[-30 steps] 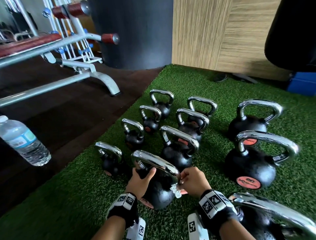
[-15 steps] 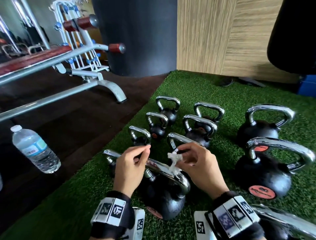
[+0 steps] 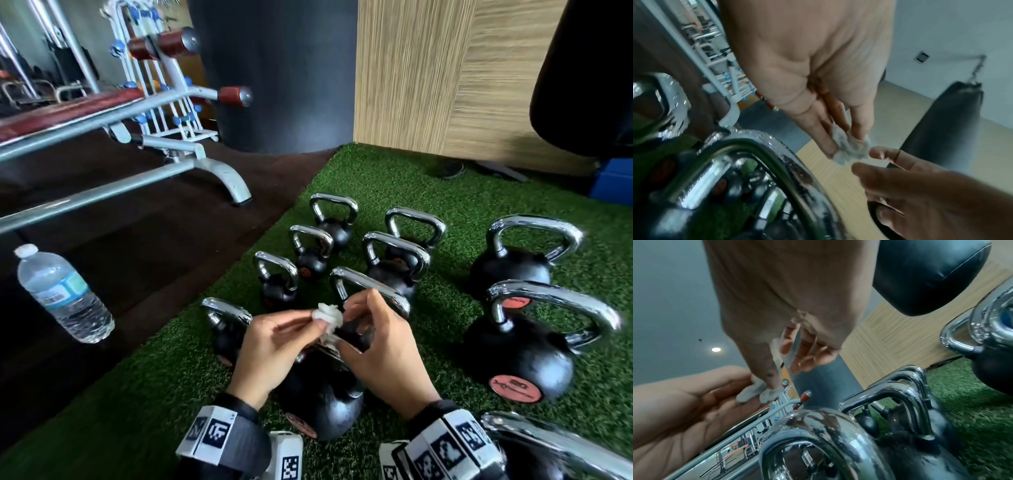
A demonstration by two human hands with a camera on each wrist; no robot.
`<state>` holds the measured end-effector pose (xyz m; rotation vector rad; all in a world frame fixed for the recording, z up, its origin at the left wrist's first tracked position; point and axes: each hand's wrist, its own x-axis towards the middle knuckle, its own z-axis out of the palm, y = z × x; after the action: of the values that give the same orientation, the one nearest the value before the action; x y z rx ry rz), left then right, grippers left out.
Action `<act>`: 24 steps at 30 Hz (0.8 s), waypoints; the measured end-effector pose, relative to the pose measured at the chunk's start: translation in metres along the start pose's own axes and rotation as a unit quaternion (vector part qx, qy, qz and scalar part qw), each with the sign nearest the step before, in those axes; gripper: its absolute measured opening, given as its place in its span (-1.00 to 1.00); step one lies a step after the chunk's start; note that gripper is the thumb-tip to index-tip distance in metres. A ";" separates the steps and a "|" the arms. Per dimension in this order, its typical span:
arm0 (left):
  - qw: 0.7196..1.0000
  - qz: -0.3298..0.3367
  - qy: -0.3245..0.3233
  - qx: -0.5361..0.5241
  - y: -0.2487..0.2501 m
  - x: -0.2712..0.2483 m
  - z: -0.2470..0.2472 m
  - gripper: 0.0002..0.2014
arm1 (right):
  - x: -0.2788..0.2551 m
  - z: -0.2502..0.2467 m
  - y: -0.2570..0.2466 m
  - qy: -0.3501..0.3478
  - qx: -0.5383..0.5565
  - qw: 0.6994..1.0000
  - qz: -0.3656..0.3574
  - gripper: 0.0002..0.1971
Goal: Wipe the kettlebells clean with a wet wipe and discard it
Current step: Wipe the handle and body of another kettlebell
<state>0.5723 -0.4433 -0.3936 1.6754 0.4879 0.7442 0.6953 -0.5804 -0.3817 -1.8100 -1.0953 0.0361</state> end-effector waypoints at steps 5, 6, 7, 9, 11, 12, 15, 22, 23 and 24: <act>0.960 0.151 0.033 0.233 -0.006 -0.002 0.002 -0.77 | -0.007 0.007 0.033 0.019 0.031 0.965 0.261 -0.56; 0.950 0.167 0.019 0.264 -0.006 -0.002 0.005 -0.75 | -0.012 0.015 0.040 0.006 0.036 0.949 0.313 -0.57; 0.940 0.177 0.005 0.290 -0.007 -0.003 0.009 -0.73 | -0.018 0.023 0.046 -0.014 0.042 0.935 0.352 -0.58; 0.926 0.188 -0.021 0.327 -0.008 -0.002 0.013 -0.71 | -0.031 0.038 0.059 -0.050 0.041 0.921 0.384 -0.59; 0.921 0.181 -0.032 0.345 -0.008 0.000 0.012 -0.71 | -0.041 0.044 0.066 -0.043 0.036 0.920 0.389 -0.64; 0.921 0.170 -0.023 0.350 -0.009 0.001 0.008 -0.71 | -0.043 0.046 0.067 -0.033 0.034 0.919 0.392 -0.69; 0.928 0.122 0.031 0.350 -0.012 0.011 -0.010 -0.73 | -0.049 0.051 0.071 -0.013 0.030 0.921 0.387 -0.74; 0.937 0.073 0.074 0.332 -0.031 0.017 -0.025 -0.72 | -0.062 0.064 0.079 -0.021 0.001 0.940 0.342 -0.66; 0.942 0.041 0.097 0.318 -0.035 0.019 -0.030 -0.73 | -0.062 0.064 0.079 -0.019 0.001 0.940 0.341 -0.67; 0.946 0.019 0.109 0.304 -0.038 0.021 -0.035 -0.74 | -0.062 0.064 0.079 -0.020 -0.002 0.940 0.341 -0.67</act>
<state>0.5657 -0.3958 -0.4223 2.1868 0.9124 0.8677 0.6808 -0.5858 -0.4999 -2.1179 -0.4437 0.4841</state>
